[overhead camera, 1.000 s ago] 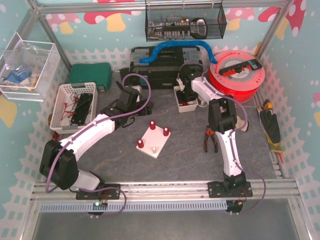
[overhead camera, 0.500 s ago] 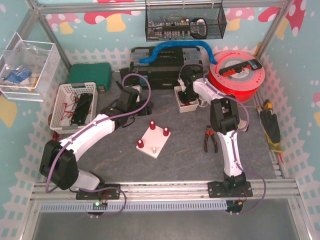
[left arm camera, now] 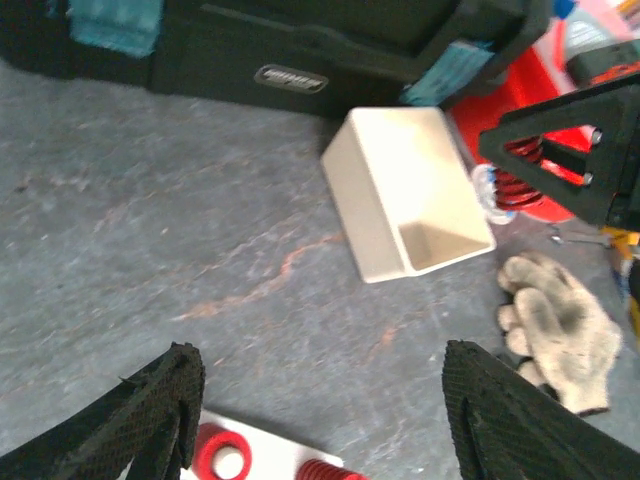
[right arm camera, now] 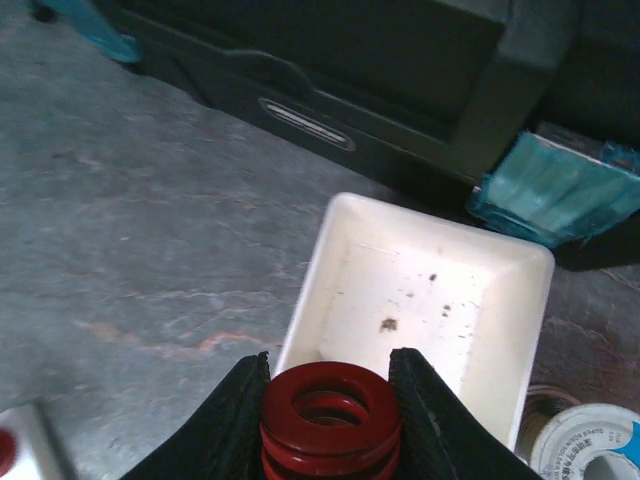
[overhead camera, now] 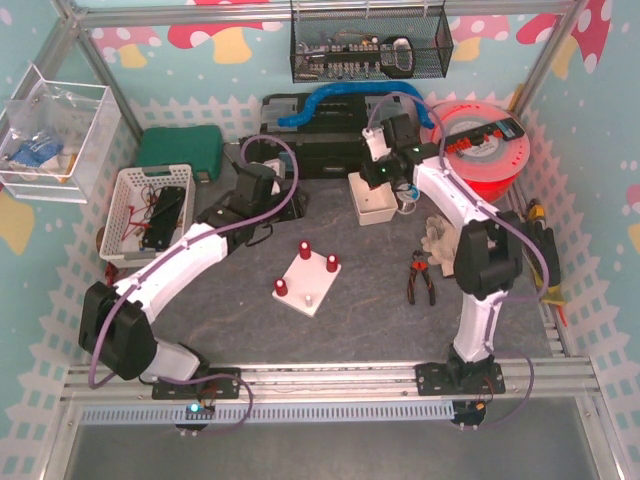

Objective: Install the large spring

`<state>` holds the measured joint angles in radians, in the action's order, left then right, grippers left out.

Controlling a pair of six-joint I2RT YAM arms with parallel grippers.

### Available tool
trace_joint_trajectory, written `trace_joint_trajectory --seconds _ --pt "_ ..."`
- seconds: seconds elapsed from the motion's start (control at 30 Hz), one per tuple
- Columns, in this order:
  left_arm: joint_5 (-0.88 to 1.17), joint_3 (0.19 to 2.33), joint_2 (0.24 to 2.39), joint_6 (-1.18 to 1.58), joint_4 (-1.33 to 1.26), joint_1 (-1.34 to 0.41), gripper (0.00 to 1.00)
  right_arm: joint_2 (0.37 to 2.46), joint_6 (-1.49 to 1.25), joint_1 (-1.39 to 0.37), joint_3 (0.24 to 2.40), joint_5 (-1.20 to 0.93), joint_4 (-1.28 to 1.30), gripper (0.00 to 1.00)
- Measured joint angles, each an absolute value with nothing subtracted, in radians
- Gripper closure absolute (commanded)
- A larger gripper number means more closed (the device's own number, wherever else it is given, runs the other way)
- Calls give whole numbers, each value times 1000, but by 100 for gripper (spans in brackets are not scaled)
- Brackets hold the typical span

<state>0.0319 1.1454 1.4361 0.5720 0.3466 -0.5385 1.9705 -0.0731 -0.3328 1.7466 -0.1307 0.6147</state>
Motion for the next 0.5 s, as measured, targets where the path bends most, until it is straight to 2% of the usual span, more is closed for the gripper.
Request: trace_joint_trajectory --seconds 0.2,0.5 --pt "131 1225 1441 630 345 -538 50 1816 -16 -334 1588 -281 514 89" --pt "285 1281 1476 739 350 -516 49 1763 49 -354 1505 -387 428 90"
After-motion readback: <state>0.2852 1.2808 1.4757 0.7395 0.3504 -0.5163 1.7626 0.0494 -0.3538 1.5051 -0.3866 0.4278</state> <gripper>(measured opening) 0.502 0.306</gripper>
